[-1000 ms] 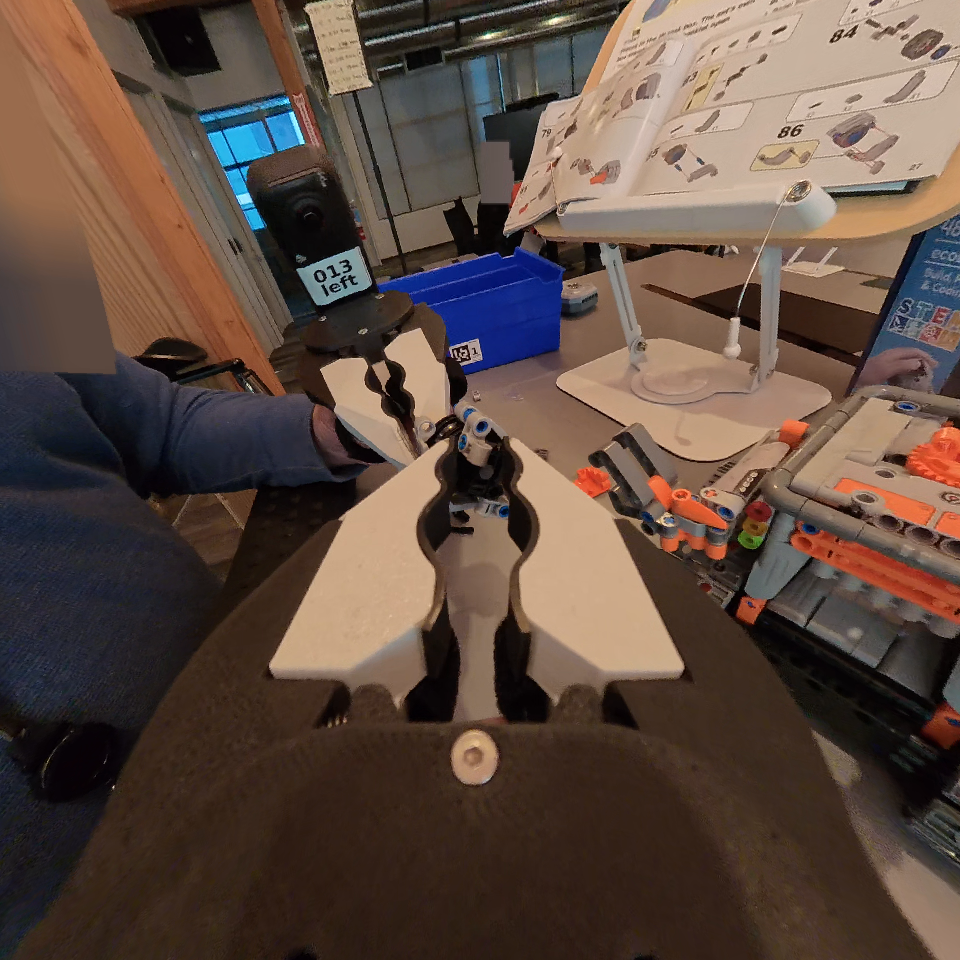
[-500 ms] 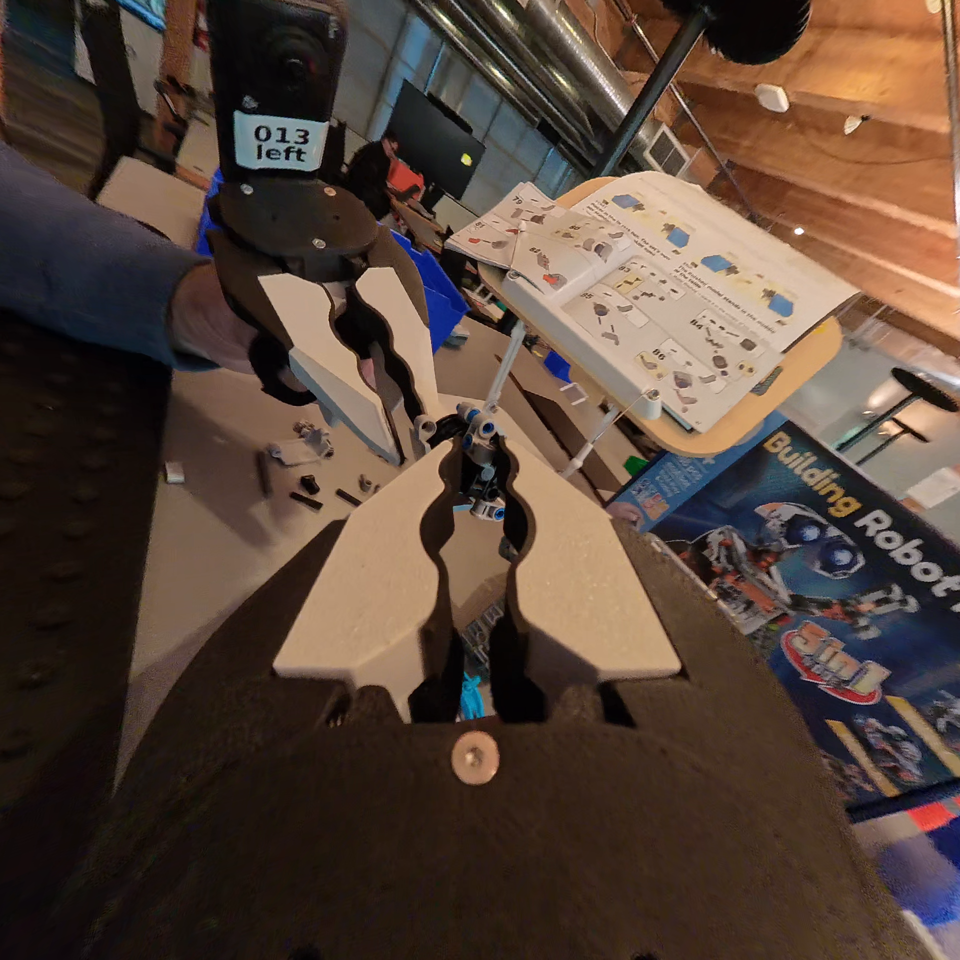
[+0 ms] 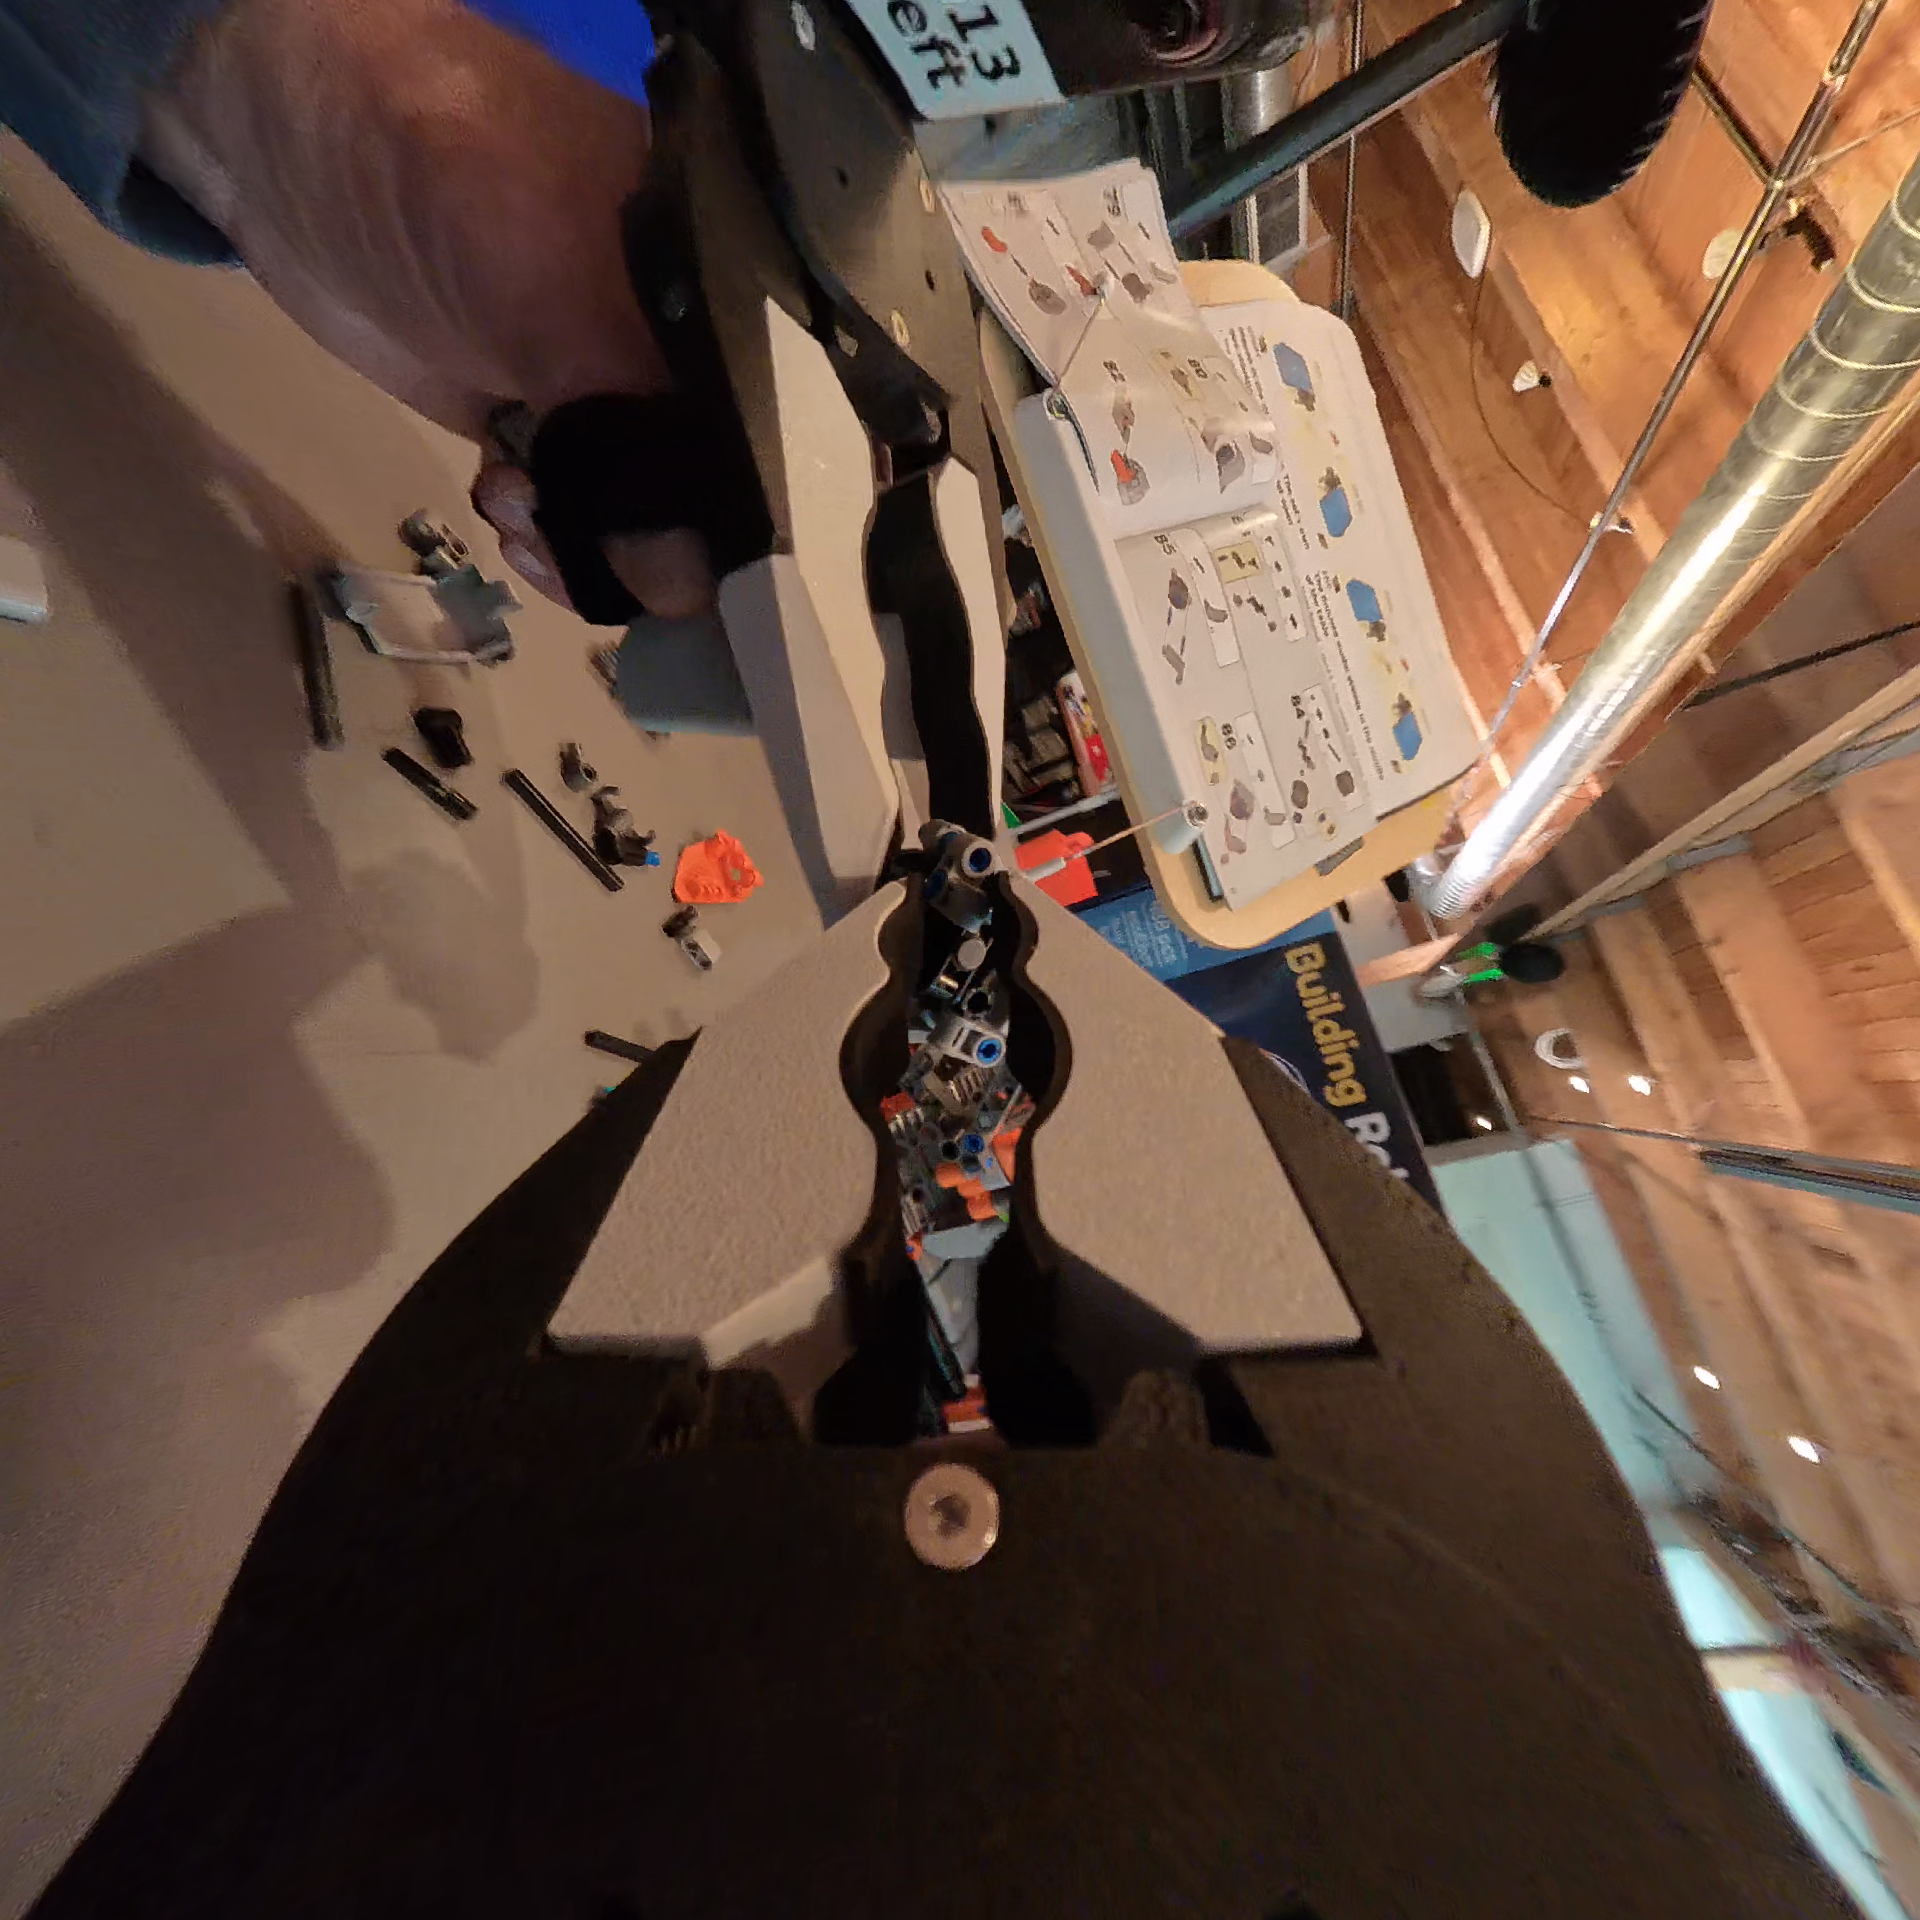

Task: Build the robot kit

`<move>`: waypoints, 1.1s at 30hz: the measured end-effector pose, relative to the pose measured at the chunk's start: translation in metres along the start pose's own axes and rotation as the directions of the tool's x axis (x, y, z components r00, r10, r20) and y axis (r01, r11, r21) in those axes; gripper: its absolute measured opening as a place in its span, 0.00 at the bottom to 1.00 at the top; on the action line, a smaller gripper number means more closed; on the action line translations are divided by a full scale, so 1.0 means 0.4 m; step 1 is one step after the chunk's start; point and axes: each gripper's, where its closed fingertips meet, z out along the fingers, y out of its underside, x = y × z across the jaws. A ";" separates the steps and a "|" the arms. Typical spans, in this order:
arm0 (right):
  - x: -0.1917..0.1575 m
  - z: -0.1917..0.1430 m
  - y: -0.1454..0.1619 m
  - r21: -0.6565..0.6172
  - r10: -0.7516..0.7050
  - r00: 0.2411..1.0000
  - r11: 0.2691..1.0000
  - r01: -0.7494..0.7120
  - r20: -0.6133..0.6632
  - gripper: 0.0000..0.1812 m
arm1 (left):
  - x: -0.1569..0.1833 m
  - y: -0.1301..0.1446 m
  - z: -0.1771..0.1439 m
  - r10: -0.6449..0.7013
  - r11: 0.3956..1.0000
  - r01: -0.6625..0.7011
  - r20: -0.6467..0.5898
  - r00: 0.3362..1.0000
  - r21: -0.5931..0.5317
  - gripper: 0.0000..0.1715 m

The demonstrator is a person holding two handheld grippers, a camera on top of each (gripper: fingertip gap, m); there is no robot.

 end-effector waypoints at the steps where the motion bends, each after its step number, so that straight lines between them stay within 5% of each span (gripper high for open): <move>1: 0.000 0.003 0.000 -0.014 -0.018 1.000 1.000 0.018 -0.008 0.05 | -0.002 0.002 -0.001 -0.011 1.000 0.011 -0.005 1.000 0.003 0.22; 33: 0.028 0.008 0.010 0.095 0.339 0.940 0.935 -0.341 0.035 0.05 | -0.012 -0.009 0.003 -0.153 0.987 0.155 -0.044 0.987 0.045 0.17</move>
